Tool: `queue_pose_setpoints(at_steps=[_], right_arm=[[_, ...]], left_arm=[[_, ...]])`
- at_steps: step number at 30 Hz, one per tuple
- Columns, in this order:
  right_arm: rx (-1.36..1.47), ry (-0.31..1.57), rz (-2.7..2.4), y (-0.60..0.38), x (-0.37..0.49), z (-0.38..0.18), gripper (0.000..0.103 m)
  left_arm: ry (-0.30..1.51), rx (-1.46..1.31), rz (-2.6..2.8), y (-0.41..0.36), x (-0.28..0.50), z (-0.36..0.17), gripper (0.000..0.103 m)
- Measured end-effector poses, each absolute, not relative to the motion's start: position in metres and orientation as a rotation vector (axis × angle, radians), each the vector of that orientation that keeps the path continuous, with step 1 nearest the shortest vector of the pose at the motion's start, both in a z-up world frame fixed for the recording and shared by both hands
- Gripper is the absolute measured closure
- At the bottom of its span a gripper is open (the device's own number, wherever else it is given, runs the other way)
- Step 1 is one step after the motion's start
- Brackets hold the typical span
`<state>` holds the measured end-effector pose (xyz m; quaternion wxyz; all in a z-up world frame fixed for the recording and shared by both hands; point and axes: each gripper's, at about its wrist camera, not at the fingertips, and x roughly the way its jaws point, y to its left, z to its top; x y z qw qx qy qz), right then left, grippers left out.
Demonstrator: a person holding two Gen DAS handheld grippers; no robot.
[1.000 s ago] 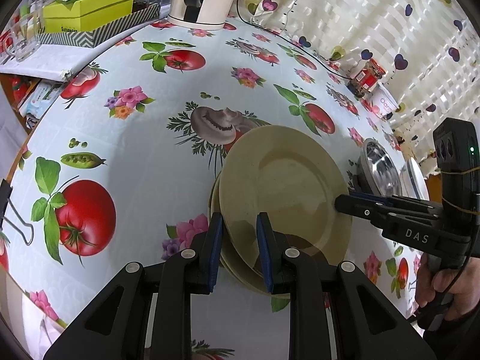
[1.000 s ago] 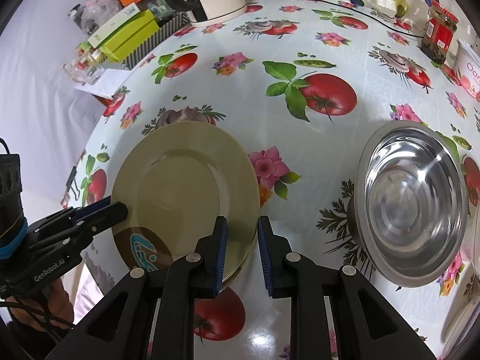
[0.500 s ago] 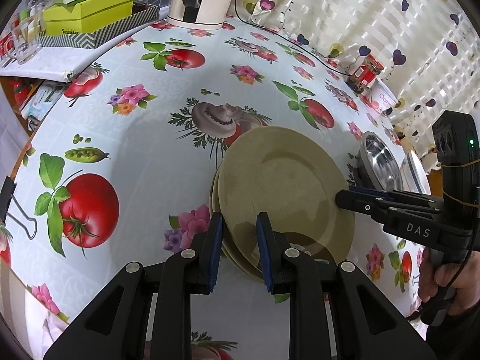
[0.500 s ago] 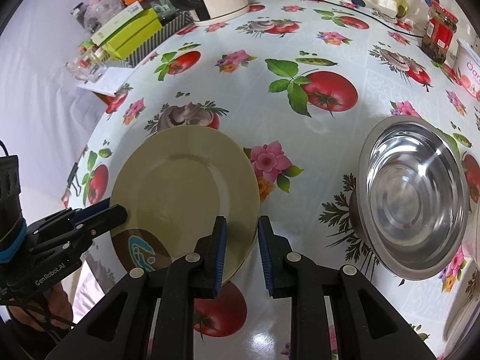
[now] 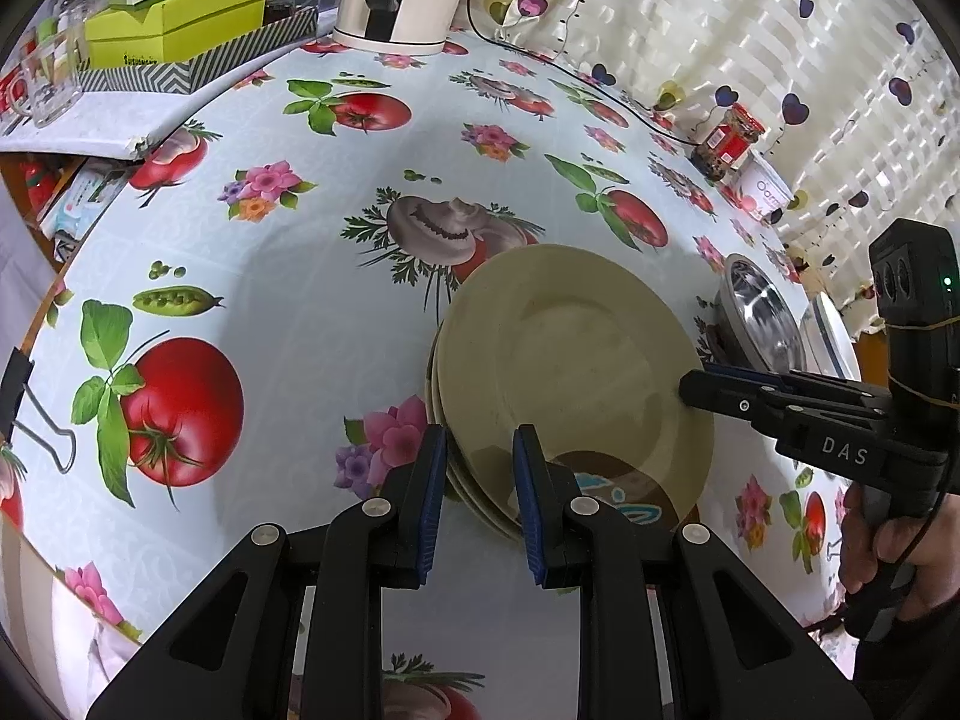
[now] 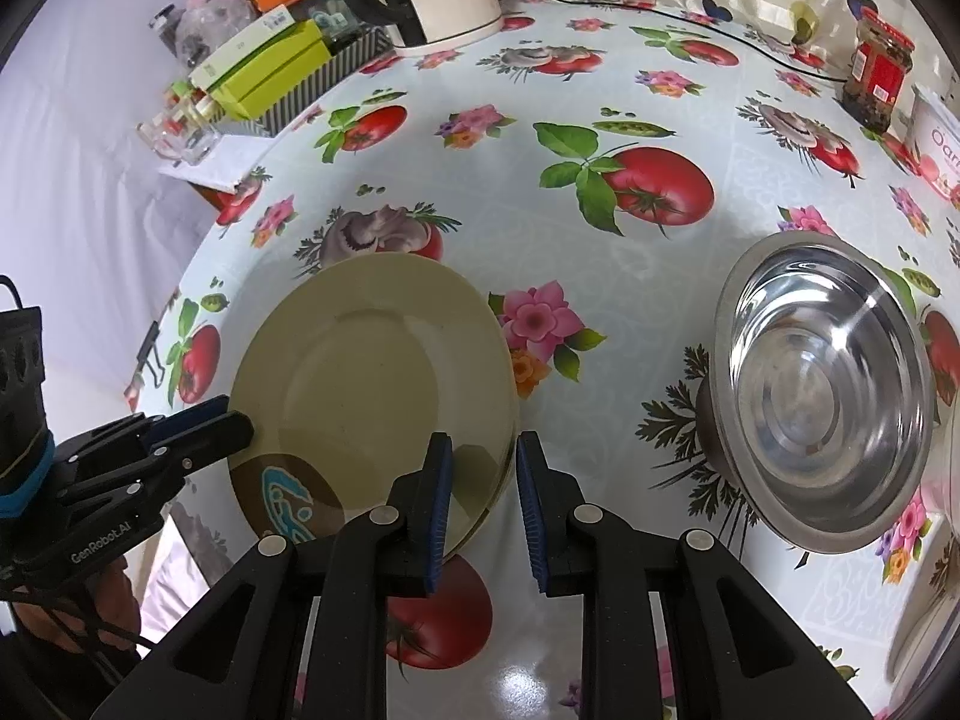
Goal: Organize plates and bowls
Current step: 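Hold the rim of the three-plate stack with both grippers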
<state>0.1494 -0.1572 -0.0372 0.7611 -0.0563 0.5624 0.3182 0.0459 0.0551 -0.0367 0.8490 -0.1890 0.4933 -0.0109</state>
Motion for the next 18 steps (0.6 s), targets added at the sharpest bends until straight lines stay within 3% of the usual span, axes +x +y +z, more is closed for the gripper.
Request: queue_pose_setpoints(at_steps=[18], right_arm=[[-0.113,1.187,0.704,-0.160,0.149,-0.036,0.087]], left_arm=[[1.019,-0.415,-0.019,0.059,0.057,-0.034,0.080]])
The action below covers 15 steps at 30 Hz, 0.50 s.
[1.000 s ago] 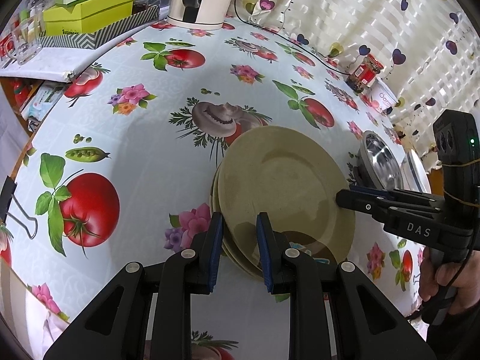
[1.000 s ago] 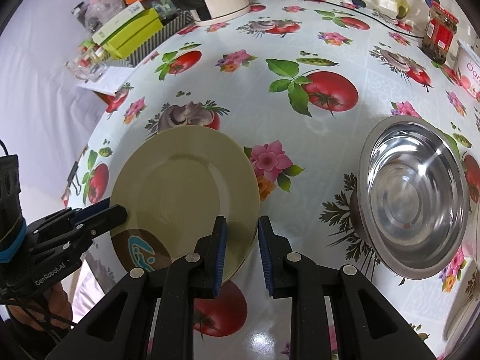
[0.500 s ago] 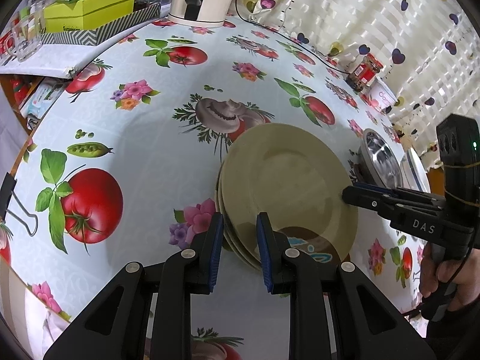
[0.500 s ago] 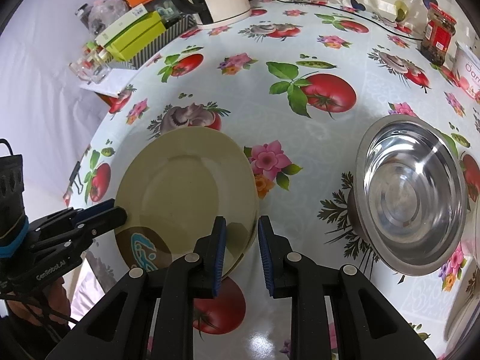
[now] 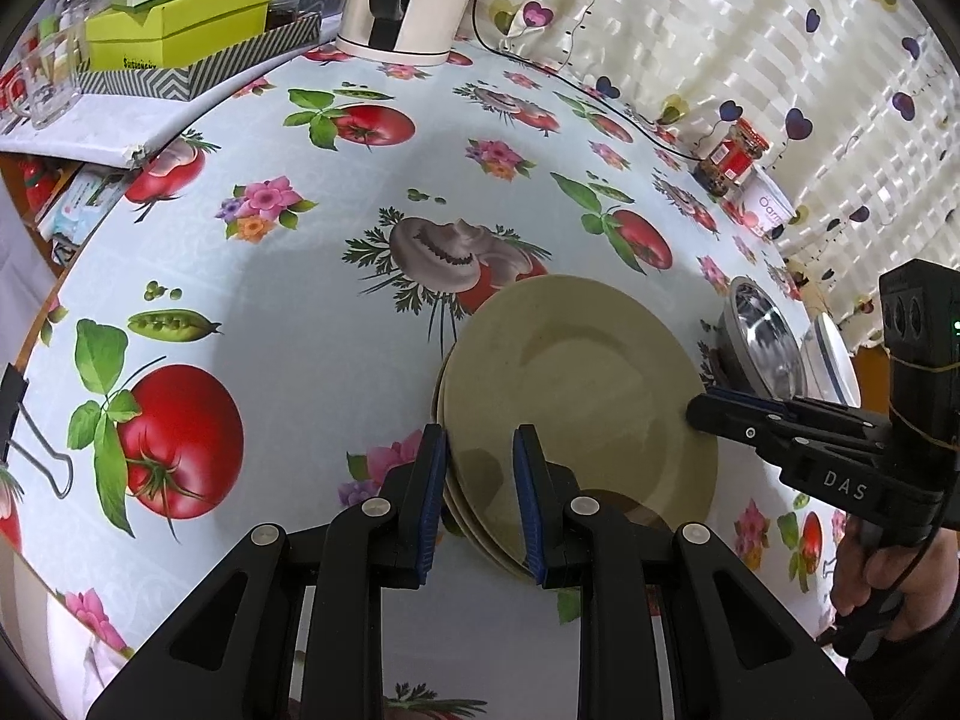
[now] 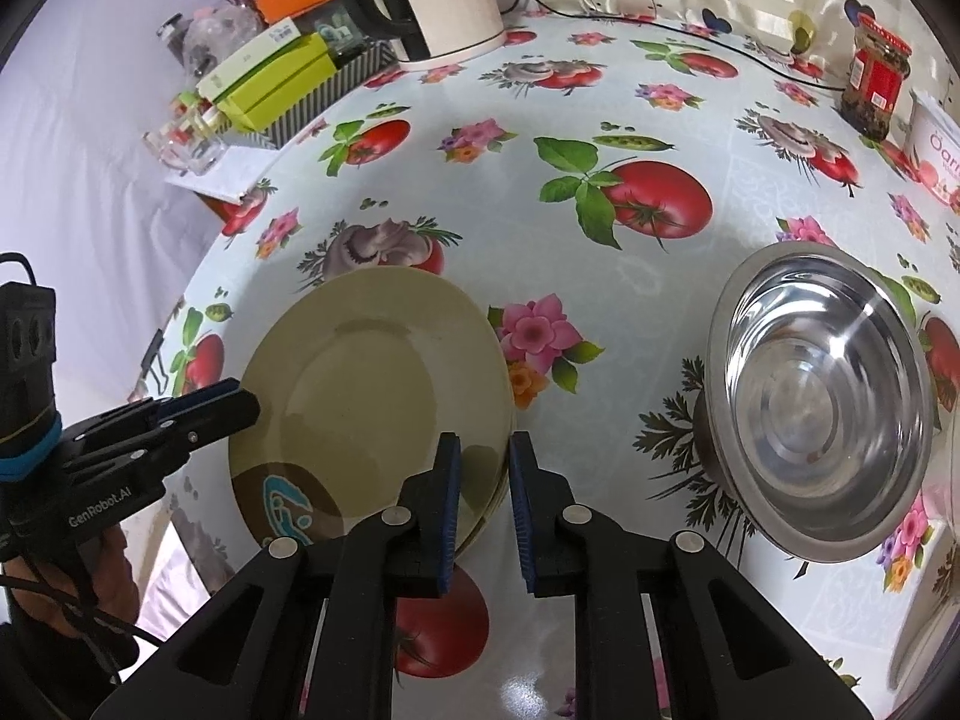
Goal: Organize plates and bowls
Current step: 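Hold the rim of the three-plate stack with both grippers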
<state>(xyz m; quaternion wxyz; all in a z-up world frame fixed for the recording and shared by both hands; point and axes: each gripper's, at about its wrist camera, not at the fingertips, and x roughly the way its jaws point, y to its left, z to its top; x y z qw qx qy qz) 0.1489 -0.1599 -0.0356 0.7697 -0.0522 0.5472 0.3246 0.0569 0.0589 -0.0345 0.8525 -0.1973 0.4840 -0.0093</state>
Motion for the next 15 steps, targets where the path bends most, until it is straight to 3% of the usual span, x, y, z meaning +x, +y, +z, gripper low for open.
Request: queue_pose_setpoints(at_steps=[15], right_arm=[[-0.078,1.187,0.703,-0.1676,0.1477,-0.0357,0.084]], left_arm=[[1.027,-0.427,-0.005,0.0646,0.0567,-0.0398,0.079]])
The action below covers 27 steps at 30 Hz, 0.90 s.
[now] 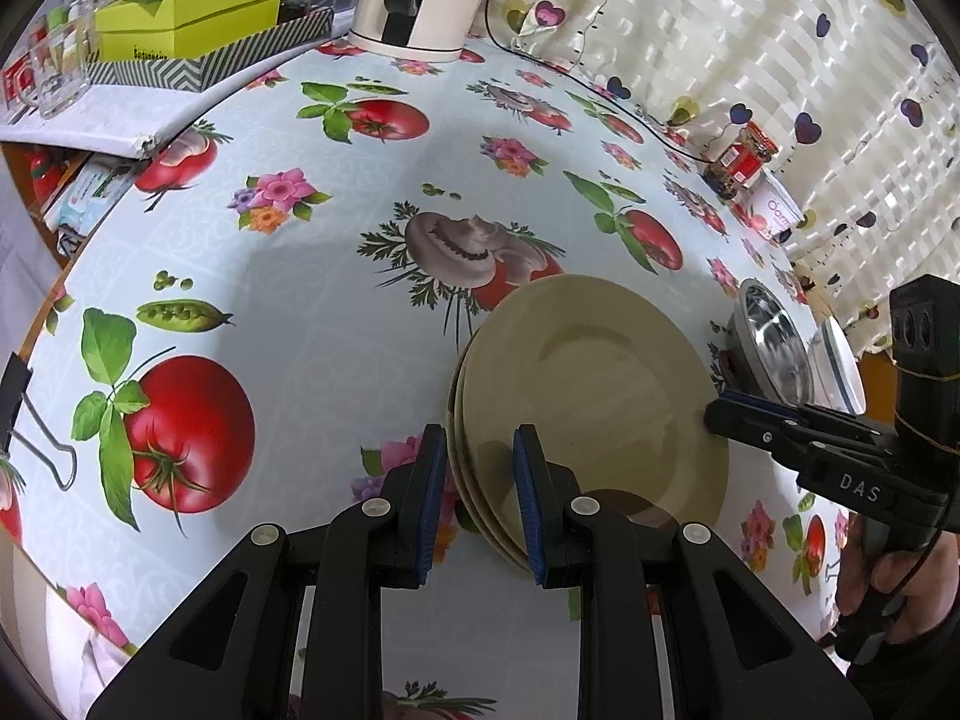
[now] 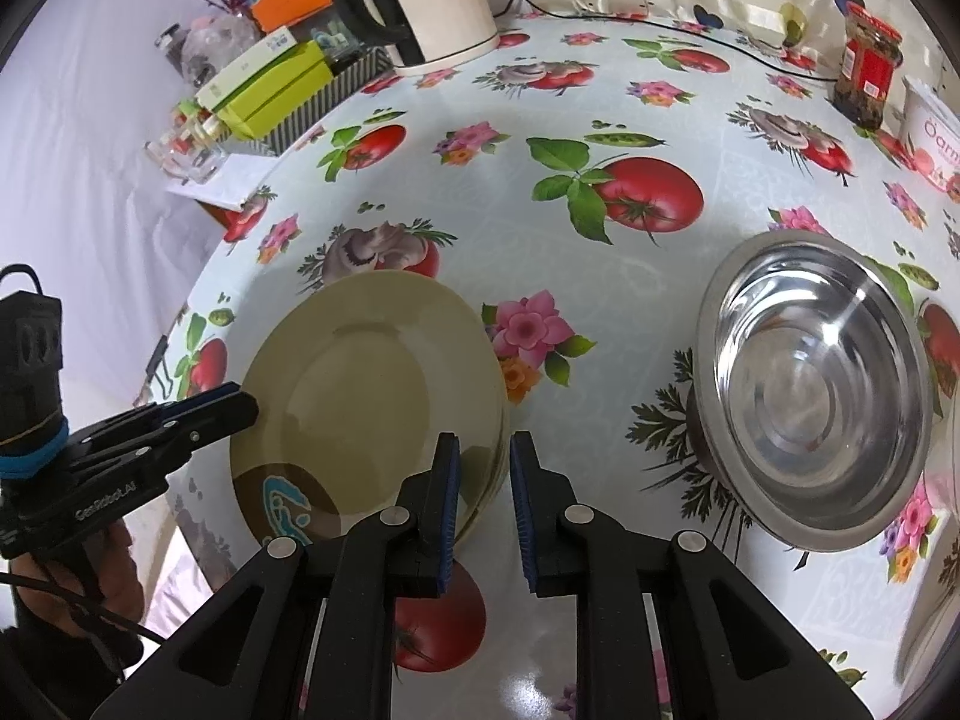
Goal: Organize plates and bowls
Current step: 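Hold the rim of the three-plate stack with both grippers, then open both grippers and pull them back from the plate stack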
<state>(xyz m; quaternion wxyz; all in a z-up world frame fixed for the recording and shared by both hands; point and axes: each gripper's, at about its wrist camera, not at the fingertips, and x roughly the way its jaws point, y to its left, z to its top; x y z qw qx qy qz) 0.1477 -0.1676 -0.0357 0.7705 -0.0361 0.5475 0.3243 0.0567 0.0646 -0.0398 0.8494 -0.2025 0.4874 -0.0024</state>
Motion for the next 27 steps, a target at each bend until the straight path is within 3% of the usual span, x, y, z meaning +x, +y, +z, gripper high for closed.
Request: queue_pose_setpoints(at_steps=[2,27], right_arm=[[-0.079,1.186,0.697,-0.169,0.148,-0.037,0.078],[-0.008,1.115,0.701,-0.194,0.136,-0.018,0.076]], left_arm=[[1.031,-0.426,-0.016,0.063,0.057,-0.041,0.079],[0.972,-0.417,0.001,0.065,0.049,-0.019,0.078]])
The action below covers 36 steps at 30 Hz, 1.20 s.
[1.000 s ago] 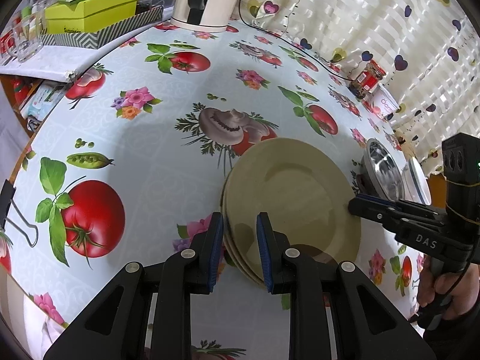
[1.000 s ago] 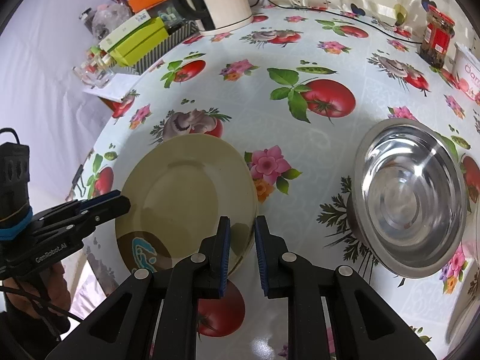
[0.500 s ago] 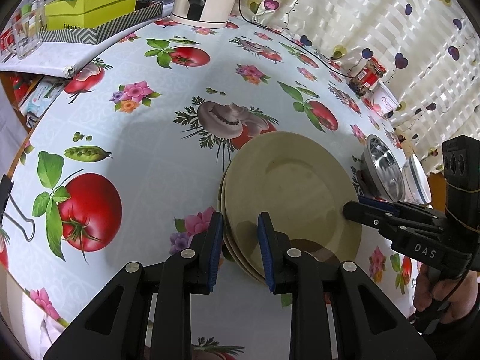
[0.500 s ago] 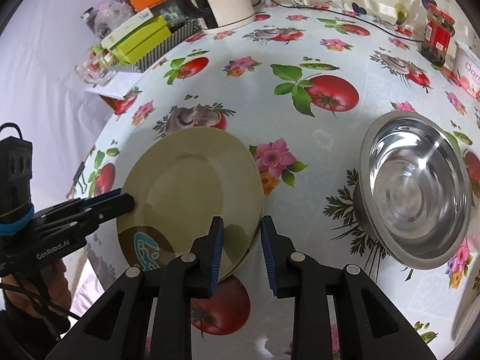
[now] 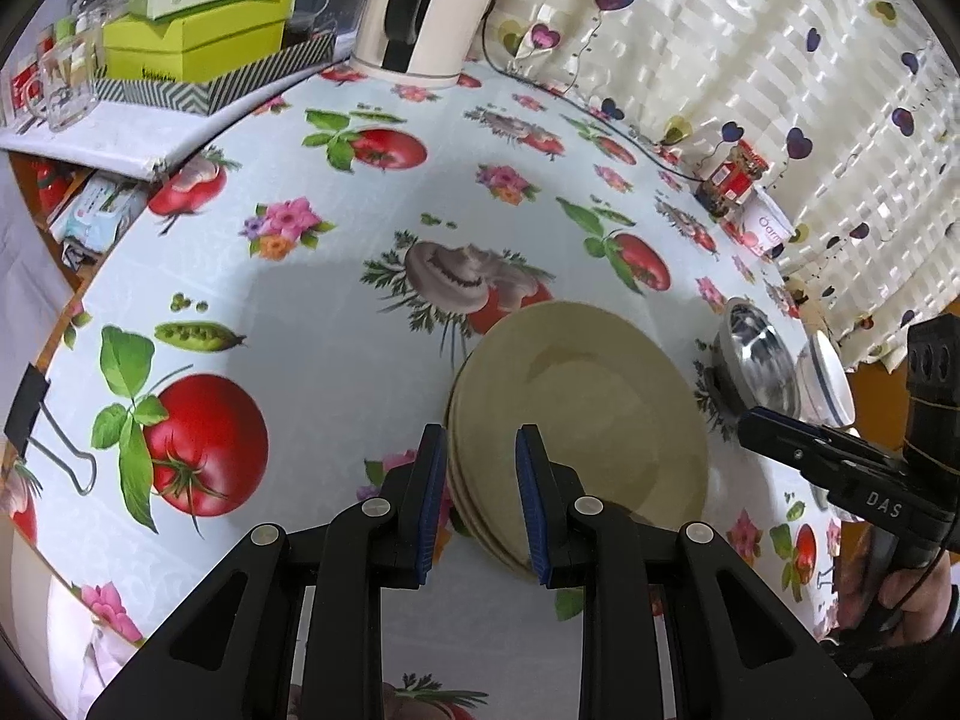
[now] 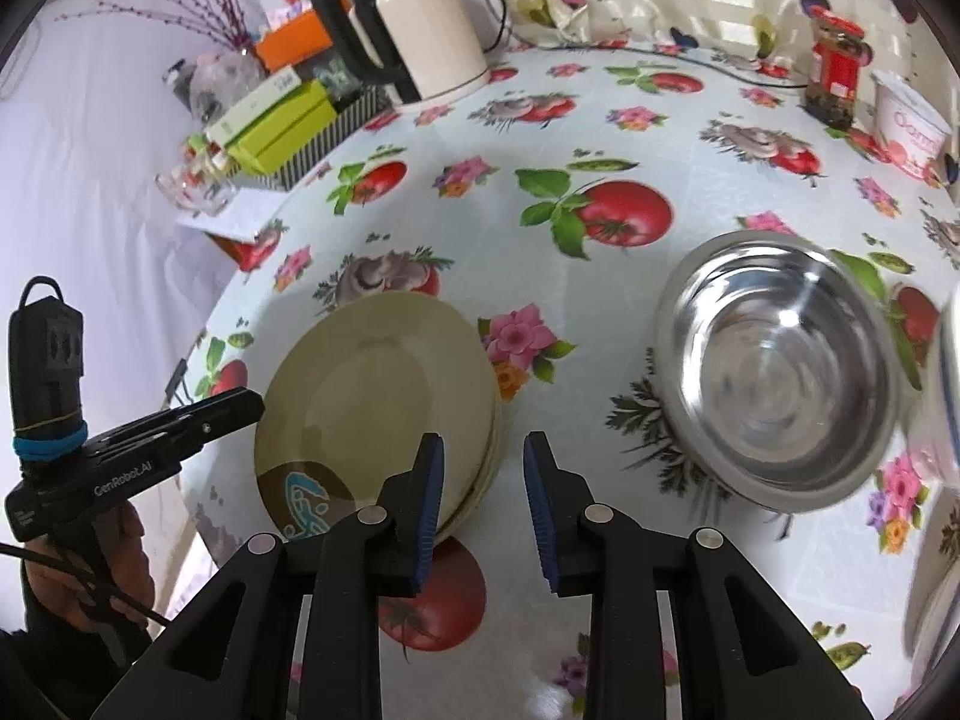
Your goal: Organize plates and bowls
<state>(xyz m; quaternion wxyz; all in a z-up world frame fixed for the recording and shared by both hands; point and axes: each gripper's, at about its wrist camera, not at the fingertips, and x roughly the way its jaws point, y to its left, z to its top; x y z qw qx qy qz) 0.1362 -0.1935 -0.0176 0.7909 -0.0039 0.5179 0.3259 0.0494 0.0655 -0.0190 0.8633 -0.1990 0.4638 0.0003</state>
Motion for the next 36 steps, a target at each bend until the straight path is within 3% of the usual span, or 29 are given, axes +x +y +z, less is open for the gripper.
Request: queue_pose_setpoints(at_steps=[12,36], right_arm=[[0.085,1.050,0.504,-0.269,0.146,0.002,0.076],[0.240,1.153,0.288,-0.328,0.187,-0.040,0.077]], left_arm=[[0.956,-0.371,-0.075,0.036,0.064,-0.005,0.078],[0.991,-0.300,-0.204,-0.018,0.088,-0.006,0.078]])
